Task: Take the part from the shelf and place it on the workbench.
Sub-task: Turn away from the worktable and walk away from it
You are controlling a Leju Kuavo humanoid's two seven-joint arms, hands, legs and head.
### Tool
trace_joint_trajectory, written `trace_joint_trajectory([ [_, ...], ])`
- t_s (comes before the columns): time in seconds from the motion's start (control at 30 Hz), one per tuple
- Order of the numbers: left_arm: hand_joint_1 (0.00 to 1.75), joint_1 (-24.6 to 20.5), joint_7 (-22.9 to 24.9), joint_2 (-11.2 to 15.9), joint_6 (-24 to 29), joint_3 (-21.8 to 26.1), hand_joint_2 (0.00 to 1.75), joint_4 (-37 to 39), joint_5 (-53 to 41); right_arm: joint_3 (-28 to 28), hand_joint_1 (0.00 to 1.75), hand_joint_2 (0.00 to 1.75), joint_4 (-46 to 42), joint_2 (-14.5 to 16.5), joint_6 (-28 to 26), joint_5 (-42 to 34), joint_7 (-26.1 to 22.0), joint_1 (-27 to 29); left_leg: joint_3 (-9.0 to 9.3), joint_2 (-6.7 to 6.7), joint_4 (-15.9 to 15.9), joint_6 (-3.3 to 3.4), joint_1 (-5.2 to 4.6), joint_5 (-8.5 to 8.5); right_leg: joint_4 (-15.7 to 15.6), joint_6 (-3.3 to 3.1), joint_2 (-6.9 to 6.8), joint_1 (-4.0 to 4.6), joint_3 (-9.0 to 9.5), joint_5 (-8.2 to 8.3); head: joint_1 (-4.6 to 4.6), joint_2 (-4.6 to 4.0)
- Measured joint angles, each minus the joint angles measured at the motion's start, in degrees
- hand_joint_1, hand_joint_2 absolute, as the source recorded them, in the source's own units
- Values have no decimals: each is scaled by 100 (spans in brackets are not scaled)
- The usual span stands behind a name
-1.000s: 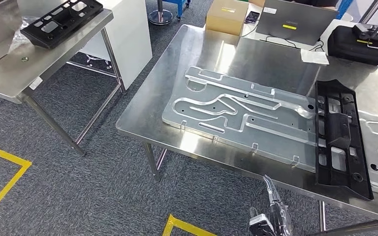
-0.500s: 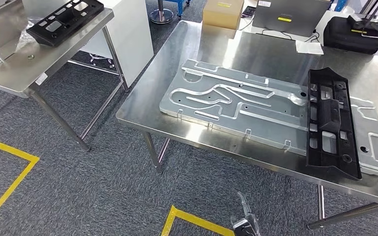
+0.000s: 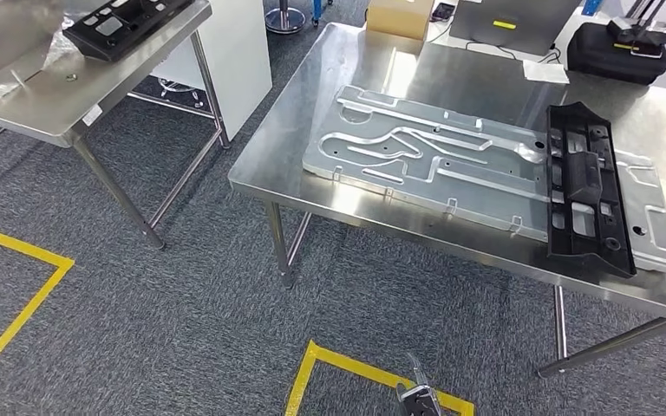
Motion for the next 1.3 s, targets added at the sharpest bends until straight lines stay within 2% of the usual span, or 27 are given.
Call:
trace_joint_trajectory([
  [0.07,0,-4,0,-21,5,-4,0,1,-3,-38,0,0,36,16,27,-2,-1,-31,-83,-2,12,-9,-36,89,-807,-166,6,84,550,108,-9,0],
  [0.1,0,-6,1,-31,9,-5,0,1,-3,-65,0,0,68,30,50,5,-4,-50,-102,0,6,-30,-33,134,-1092,-223,8,119,715,106,-9,0],
  [0.17,0,-6,5,-39,11,-6,0,0,-1,-109,0,0,190,63,97,34,-31,-107,-117,4,-20,-92,-2,228,-1291,-269,7,156,778,134,-5,0],
  [0.23,0,5,11,-28,8,-5,0,0,4,-127,0,0,394,102,122,65,-89,-193,-151,2,16,-159,11,202,-1383,-302,-6,129,738,272,-2,0],
  [0.27,0,14,22,-20,6,-4,0,0,3,-131,0,0,515,128,125,76,-129,-244,-199,-1,133,-196,15,43,-1422,-314,-14,103,695,354,-7,0],
  [0.37,0,29,63,8,7,-4,0,0,-5,-136,0,0,838,194,108,86,-229,-379,-433,-5,1029,-330,83,-773,-1417,-302,-37,59,459,548,-15,0],
  [0.4,0,31,70,16,8,-4,0,0,-5,-138,0,0,923,203,101,86,-244,-410,-466,-5,1336,-377,118,-891,-1388,-279,-51,45,357,604,-14,0],
  [0.43,0,31,74,26,11,-4,0,0,-5,-140,0,0,994,209,96,85,-255,-434,-436,-3,1519,-425,155,-870,-1348,-252,-67,28,249,656,-14,0],
  [0.47,0,32,76,34,16,-4,0,0,-6,-143,0,0,1049,214,91,85,-261,-451,-325,-2,1526,-470,191,-731,-1296,-220,-78,6,137,700,-14,0],
  [0.5,0,31,77,39,23,-4,0,0,-7,-145,0,0,1086,219,89,83,-264,-462,-121,-1,1353,-515,230,-561,-1230,-182,-86,-19,18,739,-14,0],
  [0.57,0,17,77,43,42,-4,0,0,-15,-153,0,0,1112,228,83,68,-261,-470,437,-6,631,-572,275,-517,-1072,-101,-89,-48,-189,798,-17,0],
  [0.63,0,2,80,41,60,-4,0,0,-41,-173,0,0,1106,234,80,42,-224,-453,754,-12,101,-492,257,-695,-976,-14,-90,-48,-294,869,-8,0],
  [0.7,0,10,89,38,73,-4,0,1,-89,-203,0,0,1080,235,89,18,-163,-391,726,-1,15,-329,225,-678,-984,75,-87,-63,-323,966,2,0],
  [0.73,0,16,96,37,75,-5,0,1,-109,-221,0,0,1066,235,93,11,-137,-348,679,14,6,-263,221,-618,-968,112,-75,-78,-352,938,-1,0],
  [0.77,0,23,103,36,78,-6,0,1,-122,-241,0,0,1053,234,99,8,-116,-302,617,29,-7,-203,219,-549,-883,140,-61,-94,-398,803,2,0],
  [0.8,0,28,108,35,80,-6,0,1,-128,-262,0,0,1040,234,106,6,-103,-261,542,43,-17,-151,222,-476,-702,161,-46,-103,-464,561,7,0],
  [0.87,0,28,119,35,87,-7,0,2,-147,-302,0,0,1017,234,132,3,-86,-215,374,57,-13,-104,208,-344,-53,183,-20,-103,-615,-50,15,0],
  [0.9,0,29,123,34,90,-7,0,2,-162,-320,0,0,1011,234,150,2,-80,-206,288,63,-7,-94,199,-278,280,188,-11,-101,-658,-226,15,0],
  [0.93,0,29,127,34,91,-8,0,2,-176,-335,0,0,1010,234,166,2,-77,-202,201,68,1,-96,190,-212,507,187,-5,-101,-642,-259,14,0],
  [0.97,0,29,131,32,92,-8,0,2,-188,-350,0,0,1008,234,178,2,-75,-196,114,71,13,-101,183,-150,546,176,-2,-99,-533,-153,14,0],
  [1.03,0,28,135,27,93,-8,0,2,-197,-374,0,0,992,234,184,2,-74,-185,-38,69,36,-123,174,-39,63,124,4,-85,-28,146,14,0],
  [1.1,0,27,138,10,94,-9,0,2,-200,-391,0,0,954,234,186,2,-74,-189,-121,63,54,-172,156,55,-803,52,14,-49,608,136,12,0],
  [1.13,0,26,138,2,94,-10,0,2,-200,-395,0,0,937,235,190,5,-74,-194,-139,65,50,-206,155,106,-1116,25,21,-28,803,64,11,0],
  [1.17,0,24,138,-4,96,-12,0,2,-202,-398,0,0,924,235,196,9,-72,-194,-147,69,37,-244,157,160,-1297,3,23,-10,893,10,10,0],
  [1.23,0,27,136,-7,100,-12,0,2,-204,-409,0,0,918,237,222,20,-62,-174,-170,69,11,-321,169,236,-1377,-49,11,-14,848,92,9,0],
  [1.27,0,29,135,-7,102,-11,0,2,-206,-416,0,0,917,239,240,24,-56,-163,-214,63,72,-347,172,142,-1395,-92,-3,-25,791,164,7,0],
  [1.3,0,34,134,-6,104,-10,0,2,-208,-422,0,0,917,243,261,30,-51,-153,-283,57,239,-368,175,-64,-1410,-128,-16,-38,715,244,1,0],
])
